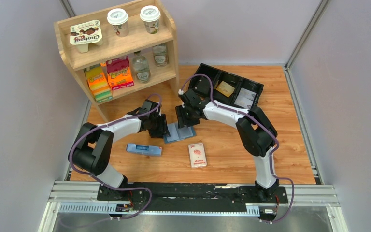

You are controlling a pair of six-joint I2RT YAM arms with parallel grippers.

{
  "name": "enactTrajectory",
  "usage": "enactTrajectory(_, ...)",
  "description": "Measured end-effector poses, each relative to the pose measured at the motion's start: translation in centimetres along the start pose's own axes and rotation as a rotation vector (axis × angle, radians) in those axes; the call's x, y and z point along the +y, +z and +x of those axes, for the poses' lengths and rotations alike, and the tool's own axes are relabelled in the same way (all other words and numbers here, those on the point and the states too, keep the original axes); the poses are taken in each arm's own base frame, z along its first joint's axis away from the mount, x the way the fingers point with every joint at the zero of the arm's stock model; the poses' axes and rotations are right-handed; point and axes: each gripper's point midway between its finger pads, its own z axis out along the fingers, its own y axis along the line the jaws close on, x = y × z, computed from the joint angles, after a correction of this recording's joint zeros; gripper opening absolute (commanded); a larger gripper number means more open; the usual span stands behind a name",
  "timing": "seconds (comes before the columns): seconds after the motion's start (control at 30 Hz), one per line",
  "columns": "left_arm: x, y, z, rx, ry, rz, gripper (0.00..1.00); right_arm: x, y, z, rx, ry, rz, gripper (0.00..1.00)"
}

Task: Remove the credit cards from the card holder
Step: Remove the credit card from the card holder.

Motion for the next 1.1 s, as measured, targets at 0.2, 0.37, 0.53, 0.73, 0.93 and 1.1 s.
enactTrajectory(0.2, -0.1, 0.0, 0.1, 0.005, 0.0, 0.006, 0.5, -0.2, 0.0, -0.1, -0.01, 0.0, 0.018, 0.57)
enactTrajectory(0.37, -0.1, 0.0, 0.1, 0.007, 0.0, 0.007, 0.5, -0.3, 0.0, -0.2, -0.014, -0.002, 0.029, 0.57)
enactTrajectory(0.53, -0.1, 0.0, 0.1, 0.007, 0.0, 0.007, 0.49, -0.7, -0.2, 0.0, -0.01, -0.003, 0.056, 0.57)
enactTrajectory(0.73, -0.1, 0.1, 0.1, 0.008, -0.001, 0.009, 0.49, -1.1, -0.2, 0.2, -0.004, -0.003, 0.075, 0.56)
enactTrajectory(0.93, -0.1, 0.0, 0.1, 0.009, -0.001, 0.009, 0.49, -0.7, -0.2, 0.4, -0.001, -0.008, 0.068, 0.54)
enactTrajectory(1.1, -0.1, 0.1, 0.2, 0.009, -0.001, 0.009, 0.49, -0.4, -0.2, 0.6, 0.002, -0.018, 0.064, 0.53)
